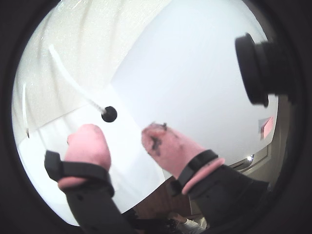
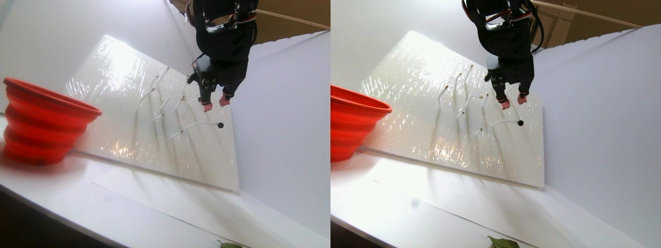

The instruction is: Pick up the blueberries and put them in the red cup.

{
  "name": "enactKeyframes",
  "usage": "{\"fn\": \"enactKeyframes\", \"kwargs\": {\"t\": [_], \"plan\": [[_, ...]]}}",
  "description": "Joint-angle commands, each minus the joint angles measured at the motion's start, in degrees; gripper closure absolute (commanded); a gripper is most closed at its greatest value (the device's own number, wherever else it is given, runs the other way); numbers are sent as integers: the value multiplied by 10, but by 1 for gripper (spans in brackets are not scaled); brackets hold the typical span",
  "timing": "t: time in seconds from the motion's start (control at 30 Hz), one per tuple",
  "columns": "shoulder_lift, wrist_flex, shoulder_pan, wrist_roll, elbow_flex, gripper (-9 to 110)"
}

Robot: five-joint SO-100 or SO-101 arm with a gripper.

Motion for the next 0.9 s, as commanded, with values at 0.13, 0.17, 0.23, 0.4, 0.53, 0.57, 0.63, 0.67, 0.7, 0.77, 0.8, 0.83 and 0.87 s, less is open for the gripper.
{"fn": "enactKeyframes", "kwargs": {"t": [0.13,0.17,0.23,0.4,0.53,0.57,0.63,0.67,0.7,0.77,0.8,0.83,0.87], "plan": [[-2,-25,42,-4,-83,85],[-6,-25,43,-6,-88,85],[-15,-25,44,-6,-97,85],[-33,-26,48,-9,-112,84],[-46,-28,52,-11,-124,84],[-50,-29,53,-11,-127,84],[-56,-31,54,-13,-132,84],[-60,-31,54,-14,-135,84],[-62,-32,54,-14,-137,84],[-66,-32,55,-15,-139,84],[-68,-32,55,-16,-140,84],[-70,-33,55,-16,-141,84],[-73,-35,55,-17,-141,84]]}}
